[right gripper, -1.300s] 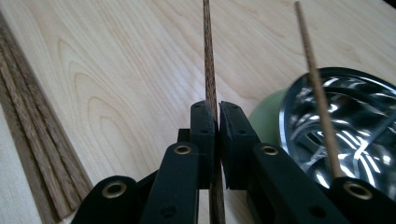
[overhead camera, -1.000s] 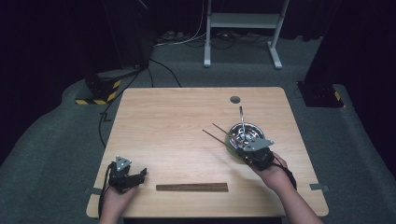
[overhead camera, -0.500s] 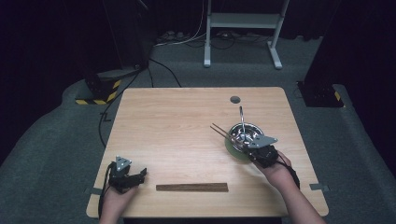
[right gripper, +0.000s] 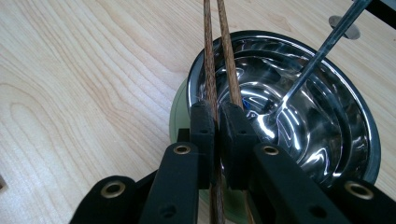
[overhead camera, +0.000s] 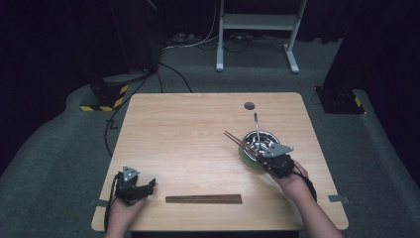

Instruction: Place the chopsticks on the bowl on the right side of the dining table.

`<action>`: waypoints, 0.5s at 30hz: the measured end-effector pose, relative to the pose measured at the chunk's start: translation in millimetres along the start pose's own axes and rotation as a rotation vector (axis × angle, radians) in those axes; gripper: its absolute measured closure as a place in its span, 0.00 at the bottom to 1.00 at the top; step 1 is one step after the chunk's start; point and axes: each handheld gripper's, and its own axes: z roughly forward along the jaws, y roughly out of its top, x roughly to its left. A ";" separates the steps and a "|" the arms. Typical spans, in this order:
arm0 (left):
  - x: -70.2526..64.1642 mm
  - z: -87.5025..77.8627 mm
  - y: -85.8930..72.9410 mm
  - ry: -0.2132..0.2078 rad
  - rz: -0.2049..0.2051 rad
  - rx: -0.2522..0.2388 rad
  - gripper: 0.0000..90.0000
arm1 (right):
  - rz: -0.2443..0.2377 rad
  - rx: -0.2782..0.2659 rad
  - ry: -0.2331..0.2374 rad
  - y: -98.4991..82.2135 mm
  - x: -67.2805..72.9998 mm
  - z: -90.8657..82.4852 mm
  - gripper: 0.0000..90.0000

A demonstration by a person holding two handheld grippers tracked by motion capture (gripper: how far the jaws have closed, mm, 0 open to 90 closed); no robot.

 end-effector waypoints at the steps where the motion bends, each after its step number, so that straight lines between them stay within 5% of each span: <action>1: 0.0 0.0 0.0 0.000 0.000 -0.001 0.21 | 0.002 0.001 0.002 0.3 -0.4 0.3 0.93; 15: -0.2 0.0 -0.1 0.001 -0.001 -0.001 0.21 | 0.015 0.005 0.008 1.0 -2.6 0.7 0.90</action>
